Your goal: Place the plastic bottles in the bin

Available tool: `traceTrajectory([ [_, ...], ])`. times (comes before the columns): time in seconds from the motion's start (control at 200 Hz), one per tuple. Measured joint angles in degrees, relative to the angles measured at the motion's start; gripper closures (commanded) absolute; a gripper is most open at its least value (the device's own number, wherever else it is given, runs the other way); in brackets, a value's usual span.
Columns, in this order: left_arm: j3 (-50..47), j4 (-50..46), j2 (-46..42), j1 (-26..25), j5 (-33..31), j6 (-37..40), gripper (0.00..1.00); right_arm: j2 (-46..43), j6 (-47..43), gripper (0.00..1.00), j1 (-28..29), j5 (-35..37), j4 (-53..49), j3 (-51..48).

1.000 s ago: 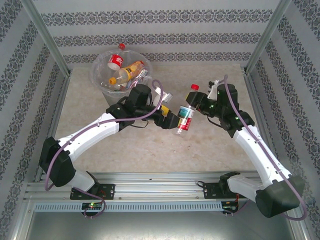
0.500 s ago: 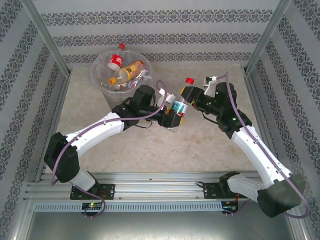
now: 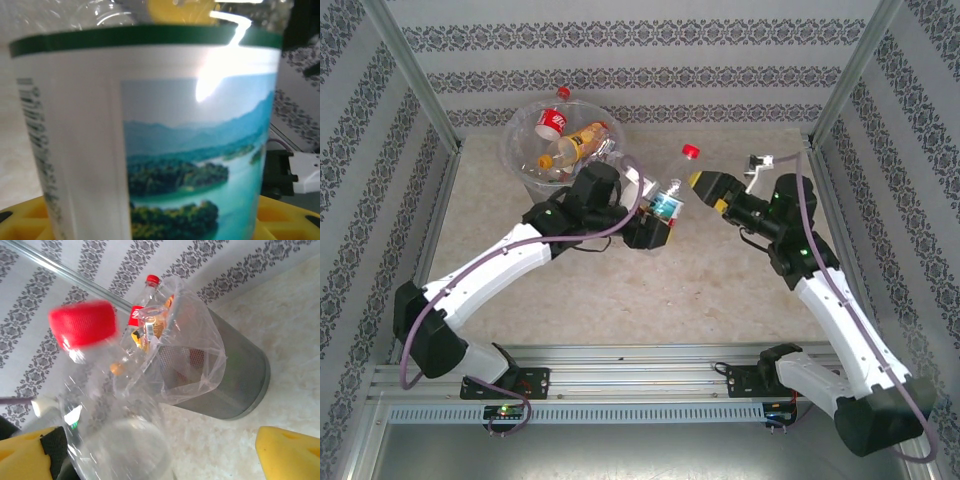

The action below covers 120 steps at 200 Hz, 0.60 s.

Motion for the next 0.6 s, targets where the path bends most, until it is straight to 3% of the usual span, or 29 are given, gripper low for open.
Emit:
traceTrajectory([
  [0.305, 17.57, -16.72, -1.9, 5.79, -16.7, 7.17, 0.38, -4.55, -10.88, 0.02, -0.48, -5.07, -4.96, 0.42],
  [0.6, 33.55, -31.89, 3.85, 17.57, -30.29, 10.93, 0.37, -4.81, -17.11, 0.02, -0.48, -5.57, -10.64, 1.44],
])
